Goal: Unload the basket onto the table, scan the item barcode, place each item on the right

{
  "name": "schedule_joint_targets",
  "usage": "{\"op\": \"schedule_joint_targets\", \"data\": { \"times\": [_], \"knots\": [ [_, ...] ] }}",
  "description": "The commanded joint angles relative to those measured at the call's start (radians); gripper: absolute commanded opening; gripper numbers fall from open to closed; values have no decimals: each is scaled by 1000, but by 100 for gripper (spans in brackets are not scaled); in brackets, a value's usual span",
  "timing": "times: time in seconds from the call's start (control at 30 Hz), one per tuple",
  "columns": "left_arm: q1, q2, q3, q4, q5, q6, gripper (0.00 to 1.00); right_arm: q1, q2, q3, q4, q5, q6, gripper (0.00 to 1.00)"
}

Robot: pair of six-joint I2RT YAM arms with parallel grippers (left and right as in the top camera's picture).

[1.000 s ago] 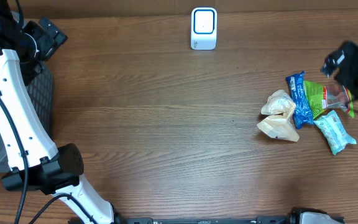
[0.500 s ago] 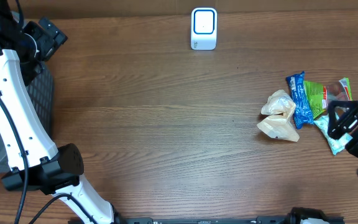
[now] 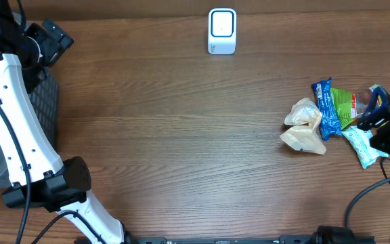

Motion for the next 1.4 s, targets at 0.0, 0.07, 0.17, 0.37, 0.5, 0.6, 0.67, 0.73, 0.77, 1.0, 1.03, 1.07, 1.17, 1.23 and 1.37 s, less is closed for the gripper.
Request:
{"op": "schedule_joint_targets", "data": {
  "times": [0.0, 0.07, 0.17, 0.37, 0.5, 0.6, 0.67, 0.73, 0.77, 1.0, 1.03, 1.07, 1.17, 1.23, 1.37],
  "knots": [
    [-12, -28, 10, -1, 2, -8, 100, -1, -171, -296, 205, -53, -107, 100],
    [-12, -28, 10, -1, 2, -8, 100, 7, -280, -491, 356, -57, -113, 100],
    [-12, -28, 10, -1, 2, -8, 100, 52, -422, -737, 496, -56, -113, 100],
    [-12, -28, 10, -1, 2, -8, 100, 130, -577, -1006, 646, -45, -113, 100],
    [-12, -28, 10, -1, 2, -8, 100, 137, -653, -1131, 741, -45, -112, 100],
    [-13, -28, 10, -1, 2, -8, 100, 137, -678, -1168, 732, -45, -112, 100],
    [-13, -28, 10, -1, 2, -8, 100, 138, -679, -1168, 717, -48, -112, 100],
    [-13, -28, 10, -1, 2, -8, 100, 138, -679, -1168, 711, -48, -112, 100],
    [-13, -28, 10, -1, 2, -8, 100, 138, -679, -1168, 711, -54, -112, 100],
    [-13, -28, 10, -1, 2, -8, 100, 144, -678, -1168, 711, -60, -112, 100],
    [-13, -28, 10, -1, 2, -8, 100, 144, -678, -1168, 711, -60, -112, 100],
    [-13, -28, 10, -1, 2, -8, 100, 144, -678, -1168, 711, -60, -112, 100],
    [-12, -28, 10, -1, 2, -8, 100, 144, -678, -1168, 711, -60, -112, 100],
    [-12, -28, 10, -1, 2, -8, 100, 144, -678, -1168, 711, -60, -112, 100],
    [-12, -28, 10, -1, 2, -8, 100, 144, -678, -1168, 711, -60, -112, 100]
  ]
}}
